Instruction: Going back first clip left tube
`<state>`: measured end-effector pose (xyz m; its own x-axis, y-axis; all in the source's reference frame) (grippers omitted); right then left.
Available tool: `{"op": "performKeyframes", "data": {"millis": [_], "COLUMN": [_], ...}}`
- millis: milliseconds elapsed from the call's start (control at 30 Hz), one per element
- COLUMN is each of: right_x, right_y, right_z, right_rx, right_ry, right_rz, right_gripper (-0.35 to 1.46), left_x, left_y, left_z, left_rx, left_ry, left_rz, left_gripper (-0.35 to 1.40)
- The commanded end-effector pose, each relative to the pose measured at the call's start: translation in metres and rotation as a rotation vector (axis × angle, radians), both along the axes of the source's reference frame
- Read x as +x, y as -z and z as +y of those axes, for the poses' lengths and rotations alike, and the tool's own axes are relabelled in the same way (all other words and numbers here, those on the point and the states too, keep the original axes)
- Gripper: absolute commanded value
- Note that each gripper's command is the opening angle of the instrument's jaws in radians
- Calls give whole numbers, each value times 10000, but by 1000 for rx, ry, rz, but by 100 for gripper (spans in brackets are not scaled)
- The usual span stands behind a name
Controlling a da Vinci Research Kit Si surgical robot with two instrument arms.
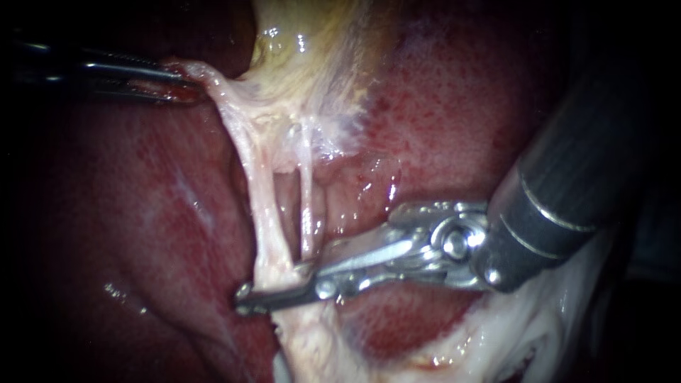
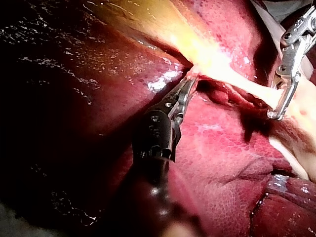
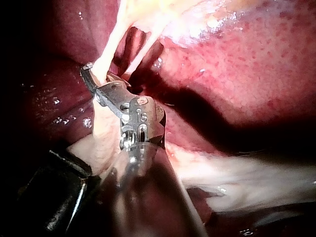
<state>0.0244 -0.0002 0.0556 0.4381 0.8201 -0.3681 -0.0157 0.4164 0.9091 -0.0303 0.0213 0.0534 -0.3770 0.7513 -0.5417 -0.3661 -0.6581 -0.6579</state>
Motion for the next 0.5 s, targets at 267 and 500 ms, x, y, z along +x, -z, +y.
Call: {"op": "performKeyframes", "data": {"millis": [267,500], "right_x": [14,10], "right_y": [-14,-45], "right_z": [-1,1], "right_rx": [-77,-235], "right_ry": [-14,-67], "right_rz": [14,6], "right_gripper": [43,50], "left_x": [0,0], "left_y": [1,1], "left_z": [0,0], "left_rx": [0,0], "left_ry": [0,0], "left_rz": [0,0], "left_gripper": [-35,-35]}}
